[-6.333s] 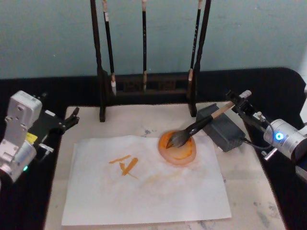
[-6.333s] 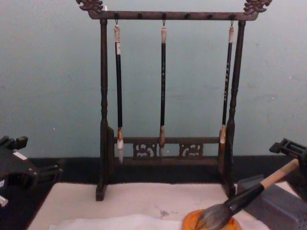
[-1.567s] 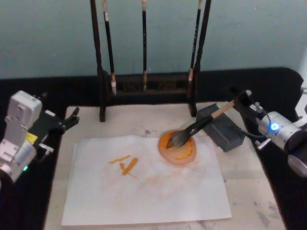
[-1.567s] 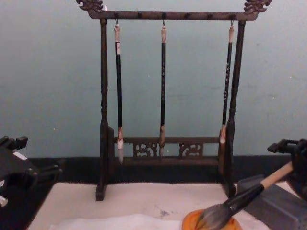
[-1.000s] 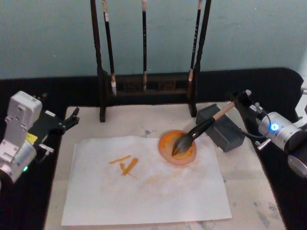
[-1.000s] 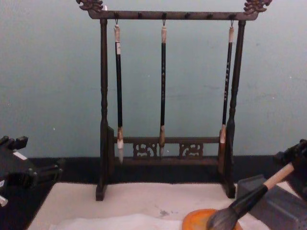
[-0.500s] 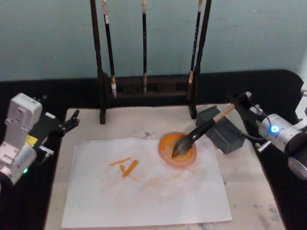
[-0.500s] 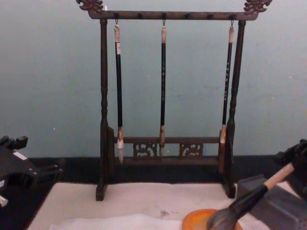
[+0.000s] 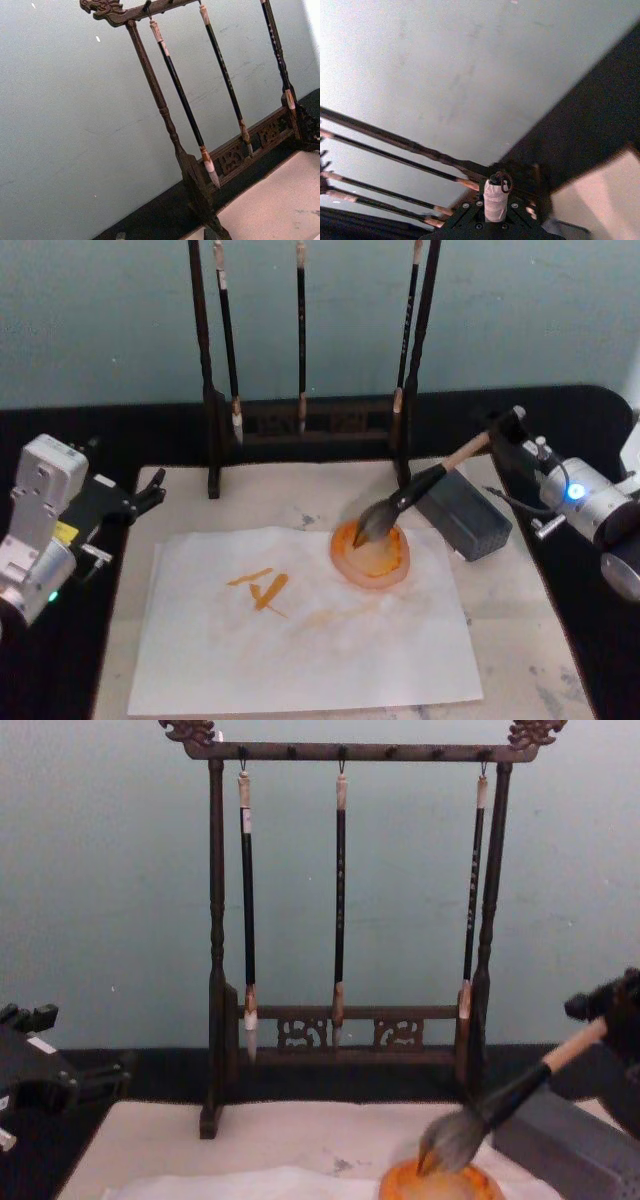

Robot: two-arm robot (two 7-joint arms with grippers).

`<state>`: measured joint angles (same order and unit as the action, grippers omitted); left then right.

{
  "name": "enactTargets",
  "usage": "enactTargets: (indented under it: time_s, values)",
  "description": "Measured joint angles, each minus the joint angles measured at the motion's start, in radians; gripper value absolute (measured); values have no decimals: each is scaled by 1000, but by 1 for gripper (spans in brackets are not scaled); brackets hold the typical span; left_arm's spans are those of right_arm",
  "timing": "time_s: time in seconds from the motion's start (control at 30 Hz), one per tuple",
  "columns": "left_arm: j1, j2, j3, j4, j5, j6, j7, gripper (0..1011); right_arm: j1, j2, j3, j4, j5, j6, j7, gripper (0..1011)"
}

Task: Pick up the brush from the inkstone, write on the paper, then place the brush back to its original position.

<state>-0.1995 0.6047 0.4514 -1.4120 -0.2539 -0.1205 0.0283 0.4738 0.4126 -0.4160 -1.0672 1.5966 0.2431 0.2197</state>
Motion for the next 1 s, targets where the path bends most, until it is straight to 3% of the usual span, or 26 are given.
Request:
enactTargets:
  time_s: [0.13, 0.37, 0.47, 0.57, 0.67, 0.8, 1.0]
  values:
    - [0, 0, 0, 0, 0, 0, 0, 1010, -4, 13, -11, -44, -9, -25, 7, 0]
    - [0, 0, 0, 0, 0, 0, 0, 1010, -35, 56, -43, -178, -78, -95, 18, 0]
    - [0, 0, 0, 0, 0, 0, 0, 1010, -52, 74, -59, -241, -138, -132, 22, 0]
    - [0, 0, 0, 0, 0, 0, 0, 1010, -66, 96, -85, -300, -245, -182, 35, 0]
    - [0, 0, 0, 0, 0, 0, 0, 1010, -69, 107, -103, -326, -307, -208, 45, 0]
    - [0, 0, 0, 0, 0, 0, 0, 1010, -73, 127, -134, -368, -429, -262, 71, 0]
    - [0, 0, 0, 0, 0, 0, 0, 1010, -79, 142, -165, -416, -558, -328, 101, 0]
